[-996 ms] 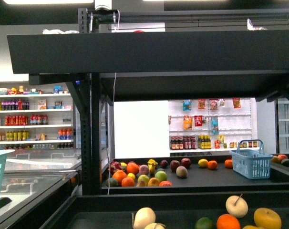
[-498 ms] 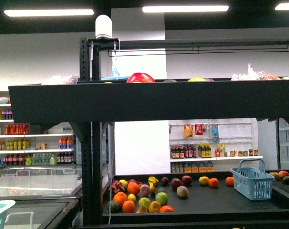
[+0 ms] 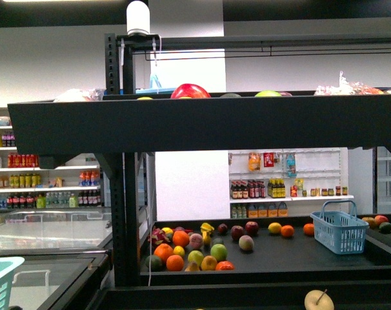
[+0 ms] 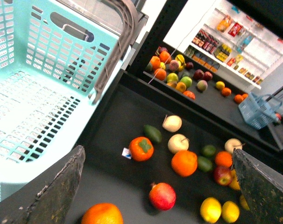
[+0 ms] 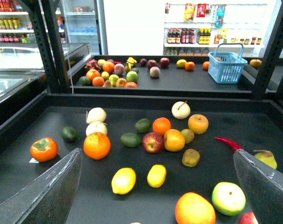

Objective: Pick lemon from shelf

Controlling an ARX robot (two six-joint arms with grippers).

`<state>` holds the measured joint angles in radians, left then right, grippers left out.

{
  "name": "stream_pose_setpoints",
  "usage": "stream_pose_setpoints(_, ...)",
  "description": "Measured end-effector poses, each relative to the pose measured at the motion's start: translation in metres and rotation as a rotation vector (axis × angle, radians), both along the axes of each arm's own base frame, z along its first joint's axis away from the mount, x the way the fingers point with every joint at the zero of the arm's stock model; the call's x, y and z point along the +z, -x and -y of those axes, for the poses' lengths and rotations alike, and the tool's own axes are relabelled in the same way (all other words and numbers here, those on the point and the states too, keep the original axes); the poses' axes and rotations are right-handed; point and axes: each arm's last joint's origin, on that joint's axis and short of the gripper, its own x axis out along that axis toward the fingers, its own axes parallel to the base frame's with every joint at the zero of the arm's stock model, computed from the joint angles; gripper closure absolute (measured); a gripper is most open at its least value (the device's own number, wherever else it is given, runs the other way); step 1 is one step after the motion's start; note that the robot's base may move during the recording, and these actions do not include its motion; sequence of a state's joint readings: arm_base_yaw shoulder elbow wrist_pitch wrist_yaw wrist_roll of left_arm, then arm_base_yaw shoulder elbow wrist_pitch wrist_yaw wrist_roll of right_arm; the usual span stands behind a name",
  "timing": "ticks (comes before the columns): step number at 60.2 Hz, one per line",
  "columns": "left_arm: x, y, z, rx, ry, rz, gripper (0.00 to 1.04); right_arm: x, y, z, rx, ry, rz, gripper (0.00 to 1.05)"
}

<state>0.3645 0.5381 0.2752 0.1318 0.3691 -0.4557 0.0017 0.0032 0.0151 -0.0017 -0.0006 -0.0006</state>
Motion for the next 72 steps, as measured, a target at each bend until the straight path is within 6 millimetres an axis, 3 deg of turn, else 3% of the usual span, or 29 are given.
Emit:
stream_pose_setpoints(11,0.038,-0.041,-0.06,0.083,0.309,-0.006,0.08,0.0,0.0,0.0,0.0,0.0,0.0,0.07)
stream_pose_setpoints(25,0.042,-0.099,-0.114,0.115,0.615,0.008,0.08,0.0,0.0,0.0,0.0,0.0,0.0,0.07)
stream_pose_setpoints(49,0.041,-0.174,-0.131,0.087,0.832,0.022,0.08,0.0,0.0,0.0,0.0,0.0,0.0,0.07)
stream_pose_setpoints(59,0.039,-0.195,-0.131,0.097,0.86,0.009,0.08,0.0,0.0,0.0,0.0,0.0,0.0,0.07)
stream_pose_setpoints(72,0.05,-0.218,-0.13,0.093,0.856,0.015,0.08,0.0,0.0,0.0,0.0,0.0,0.0,0.07)
